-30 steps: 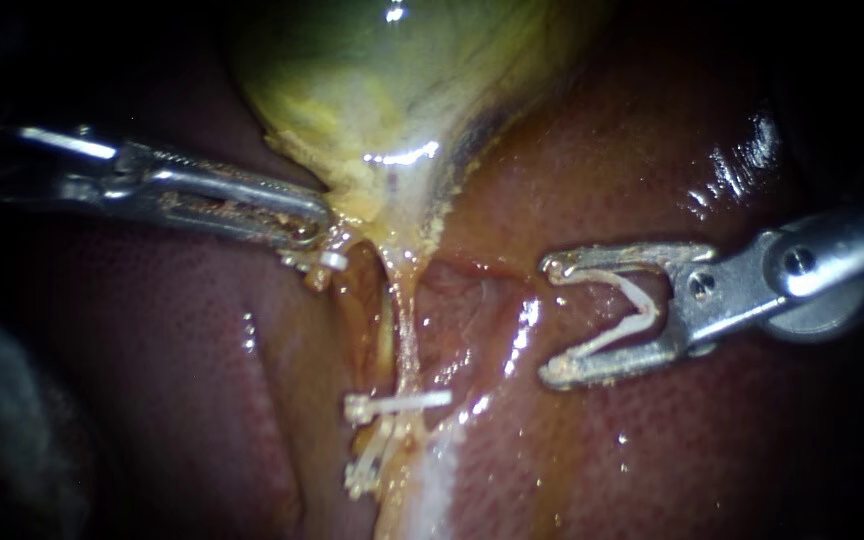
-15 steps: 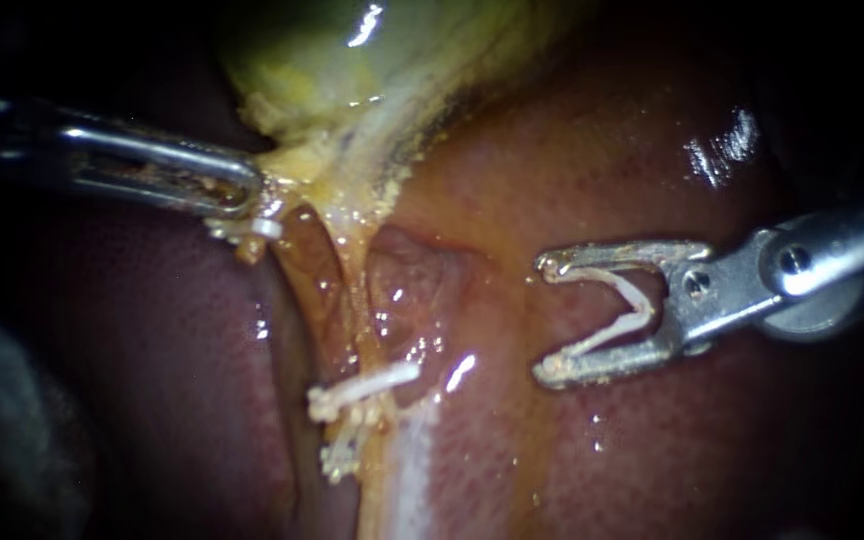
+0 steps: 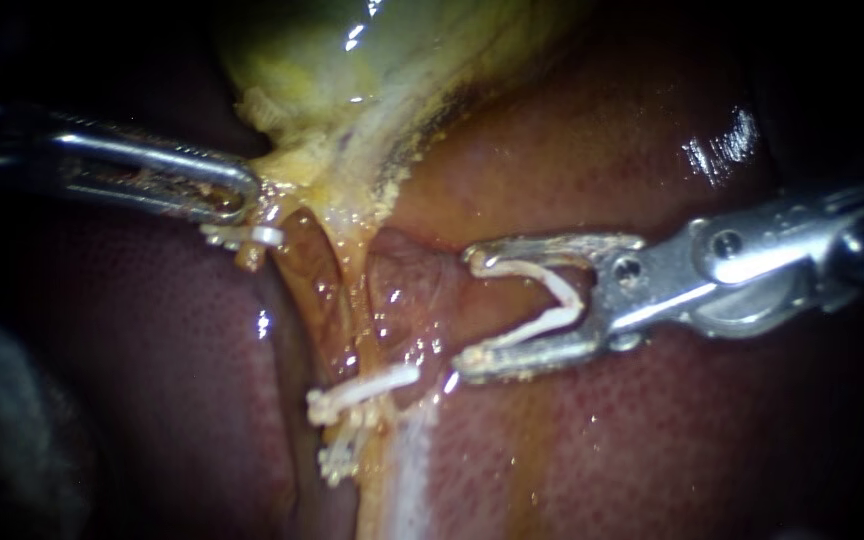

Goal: Clipping second clip right tube

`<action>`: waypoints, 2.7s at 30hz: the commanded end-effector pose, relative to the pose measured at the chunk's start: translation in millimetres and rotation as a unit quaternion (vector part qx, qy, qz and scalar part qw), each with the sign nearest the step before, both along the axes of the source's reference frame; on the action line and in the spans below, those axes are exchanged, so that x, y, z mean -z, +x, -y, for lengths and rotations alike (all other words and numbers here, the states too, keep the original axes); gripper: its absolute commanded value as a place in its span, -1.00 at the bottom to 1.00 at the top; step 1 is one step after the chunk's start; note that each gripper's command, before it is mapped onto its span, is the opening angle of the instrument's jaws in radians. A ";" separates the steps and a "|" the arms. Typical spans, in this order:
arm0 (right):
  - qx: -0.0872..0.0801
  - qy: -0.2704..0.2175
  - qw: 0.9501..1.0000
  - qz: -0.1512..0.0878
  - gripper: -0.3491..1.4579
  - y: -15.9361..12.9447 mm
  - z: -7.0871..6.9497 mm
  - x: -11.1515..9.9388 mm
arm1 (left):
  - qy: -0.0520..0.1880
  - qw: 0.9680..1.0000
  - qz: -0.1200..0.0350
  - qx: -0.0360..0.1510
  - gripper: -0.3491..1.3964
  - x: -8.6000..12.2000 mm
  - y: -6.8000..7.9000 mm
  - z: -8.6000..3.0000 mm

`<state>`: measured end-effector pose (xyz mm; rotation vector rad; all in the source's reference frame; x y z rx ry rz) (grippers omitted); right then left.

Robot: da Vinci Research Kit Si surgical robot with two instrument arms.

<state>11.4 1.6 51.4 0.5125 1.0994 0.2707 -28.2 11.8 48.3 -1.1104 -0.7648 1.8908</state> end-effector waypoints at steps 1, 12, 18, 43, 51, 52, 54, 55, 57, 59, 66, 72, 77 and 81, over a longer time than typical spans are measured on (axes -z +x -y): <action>-0.003 0.010 1.000 -0.001 -0.08 0.4 0.0 -0.1 | 0.000 1.000 0.000 0.000 -1.00 0.0 0.0 0.0; 0.001 0.069 0.998 0.005 -0.10 4.3 1.5 -2.7 | 0.000 1.000 0.000 0.001 -1.00 0.0 -0.2 0.0; 0.002 0.097 0.995 -0.007 -0.10 6.0 2.6 -4.3 | 0.000 1.000 -0.001 0.001 -1.00 -0.1 -0.3 0.0; 0.007 0.201 0.971 -0.126 -0.13 8.1 3.7 -1.7 | -0.001 1.000 -0.001 0.001 -1.00 -0.4 -0.3 -0.1; 0.025 0.213 0.968 -0.132 -0.21 8.6 4.6 -0.5 | -0.001 1.000 -0.001 0.001 -1.00 -0.4 -0.3 -0.1; 0.021 0.218 0.967 -0.131 -0.23 8.6 4.6 -0.5 | -0.001 1.000 -0.001 0.001 -1.00 -0.4 -0.3 -0.1; 0.016 0.222 0.966 -0.128 -0.31 8.5 4.4 -0.6 | -0.001 1.000 -0.001 0.001 -1.00 -0.4 -0.3 -0.1; 0.014 0.222 0.967 -0.128 -0.35 8.5 4.3 -0.7 | -0.001 1.000 -0.001 0.001 -1.00 -0.4 -0.3 -0.1; 0.011 0.230 0.965 -0.123 -0.47 8.4 4.0 -0.8 | -0.001 1.000 -0.001 0.001 -1.00 -0.4 -0.3 -0.1; 0.008 0.237 0.964 -0.118 -0.55 8.2 3.9 -0.8 | -0.001 1.000 -0.001 0.001 -1.00 -0.4 -0.4 -0.1; -0.001 0.279 0.955 -0.099 -1.00 8.1 3.9 -0.8 | -0.001 1.000 -0.001 0.001 -1.00 -0.4 -0.4 -0.1; -0.006 0.314 0.946 -0.080 -1.00 7.6 3.9 -1.0 | -0.001 1.000 -0.001 0.001 -1.00 -0.5 -0.3 -0.2; -0.006 0.312 0.947 -0.077 -1.00 7.6 4.1 -1.2 | -0.001 1.000 -0.001 0.001 -1.00 -0.6 -0.4 -0.2; -0.007 0.311 0.947 -0.077 -1.00 7.5 4.1 -1.4 | -0.001 1.000 -0.001 0.001 -1.00 -0.6 -0.5 -0.2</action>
